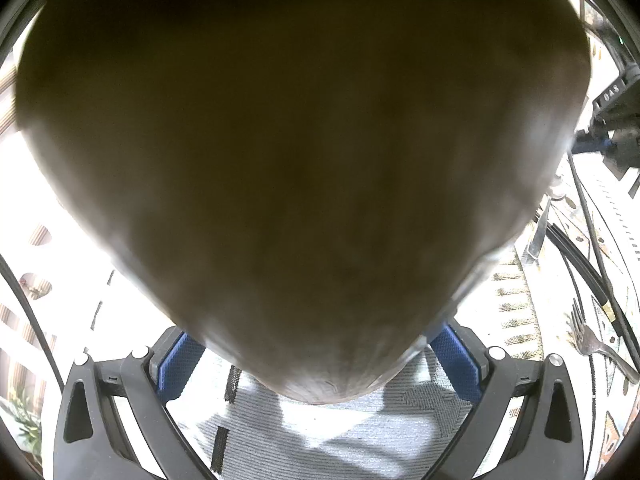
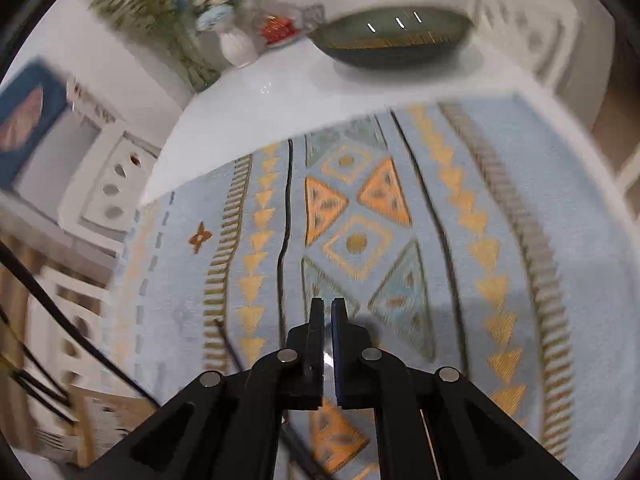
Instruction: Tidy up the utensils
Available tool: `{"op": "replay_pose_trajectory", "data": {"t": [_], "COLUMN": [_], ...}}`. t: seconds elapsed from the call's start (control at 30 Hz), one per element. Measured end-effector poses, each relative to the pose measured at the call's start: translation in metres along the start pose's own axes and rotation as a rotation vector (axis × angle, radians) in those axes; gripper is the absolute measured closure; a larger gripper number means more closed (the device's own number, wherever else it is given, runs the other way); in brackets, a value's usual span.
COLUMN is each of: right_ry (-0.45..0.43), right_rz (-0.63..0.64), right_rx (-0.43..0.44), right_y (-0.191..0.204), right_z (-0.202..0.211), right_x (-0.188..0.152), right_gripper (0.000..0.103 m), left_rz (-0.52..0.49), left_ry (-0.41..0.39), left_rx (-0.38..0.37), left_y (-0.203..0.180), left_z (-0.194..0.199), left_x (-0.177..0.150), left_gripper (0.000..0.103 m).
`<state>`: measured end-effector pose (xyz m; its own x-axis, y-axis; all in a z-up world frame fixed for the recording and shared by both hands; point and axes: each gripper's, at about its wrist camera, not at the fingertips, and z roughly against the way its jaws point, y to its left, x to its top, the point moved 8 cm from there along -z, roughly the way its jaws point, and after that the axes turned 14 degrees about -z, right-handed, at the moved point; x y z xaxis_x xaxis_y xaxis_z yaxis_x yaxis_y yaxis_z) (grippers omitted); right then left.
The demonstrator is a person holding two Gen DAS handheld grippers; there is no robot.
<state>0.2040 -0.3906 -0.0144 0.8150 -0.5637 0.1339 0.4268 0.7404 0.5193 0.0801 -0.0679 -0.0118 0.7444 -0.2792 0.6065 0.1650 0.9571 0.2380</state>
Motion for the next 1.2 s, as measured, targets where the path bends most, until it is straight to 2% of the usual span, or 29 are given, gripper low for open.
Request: {"op": "replay_pose_trajectory", "data": {"t": [0.03, 0.07, 0.1, 0.17, 0.23, 0.33, 0.4, 0.47, 0.5, 0.57, 0.6, 0.67, 0.73, 0.83, 1.0, 1.2], "right_ry": [0.101, 0.179, 0.231, 0.27, 0.231, 0.172, 0.105, 0.026, -0.015, -0.026, -0.018, 0.023, 0.022, -0.03, -0.072, -0.142], "right_rz": [-0.131, -0.228, -0.296, -0.328, -0.27, -0.137, 0.072, 0.249, 0.328, 0.376, 0.365, 0.304, 0.267, 0.243, 0.205, 0.215], "right_rx": [0.032, 0.058, 0.09, 0.115, 0.074, -0.089, -0.273, -0.381, -0.398, -0.359, -0.326, -0.218, -0.161, -0.065, 0.03, 0.183], "right_y": [-0.015, -0.025, -0.031, -0.033, -0.026, -0.008, 0.015, 0.03, 0.037, 0.043, 0.042, 0.041, 0.034, 0.031, 0.029, 0.049], "right_z": [-0.01, -0.018, -0.025, -0.033, -0.034, -0.039, -0.049, -0.057, -0.058, -0.058, -0.057, -0.052, -0.042, -0.011, 0.026, 0.073], "right_x": [-0.008, -0.016, -0.024, -0.035, -0.035, -0.039, -0.048, -0.057, -0.062, -0.067, -0.067, -0.063, -0.056, -0.051, -0.049, -0.048], "right_gripper": [0.089, 0.072, 0.067, 0.065, 0.065, 0.065, 0.063, 0.063, 0.066, 0.082, 0.085, 0.099, 0.099, 0.099, 0.099, 0.099], "left_rz": [0.0, 0.0, -0.001, 0.0, 0.0, 0.0, 0.0, 0.0, 0.001, 0.001, 0.001, 0.0, 0.001, 0.0, 0.0, 0.0], "left_ry": [0.0, 0.0, 0.0, 0.0, 0.0, 0.0, 0.0, 0.0, 0.0, 0.0, 0.0, 0.0, 0.0, 0.0, 0.0, 0.0], "left_rx": [0.0, 0.0, 0.0, 0.0, 0.001, 0.0, 0.001, -0.001, -0.001, -0.001, -0.001, -0.001, -0.002, -0.002, -0.001, 0.0], "left_y": [0.0, 0.0, 0.0, 0.0, 0.0, 0.0, 0.0, 0.0, 0.0, 0.0, 0.0, 0.001, 0.002, 0.001, 0.001, 0.001], "left_z": [0.0, 0.0, 0.0, 0.0, 0.0, 0.0, 0.0, 0.0, 0.0, 0.0, 0.0, 0.0, -0.001, 0.0, 0.0, 0.0], "left_x": [0.0, 0.0, 0.0, 0.0, 0.0, 0.0, 0.0, 0.0, 0.0, 0.0, 0.0, 0.0, 0.0, 0.001, 0.001, 0.001], "left_gripper": [0.001, 0.001, 0.001, 0.001, 0.001, 0.001, 0.001, 0.001, 0.001, 0.001, 0.001, 0.001, 0.001, 0.001, 0.001, 0.001]}}
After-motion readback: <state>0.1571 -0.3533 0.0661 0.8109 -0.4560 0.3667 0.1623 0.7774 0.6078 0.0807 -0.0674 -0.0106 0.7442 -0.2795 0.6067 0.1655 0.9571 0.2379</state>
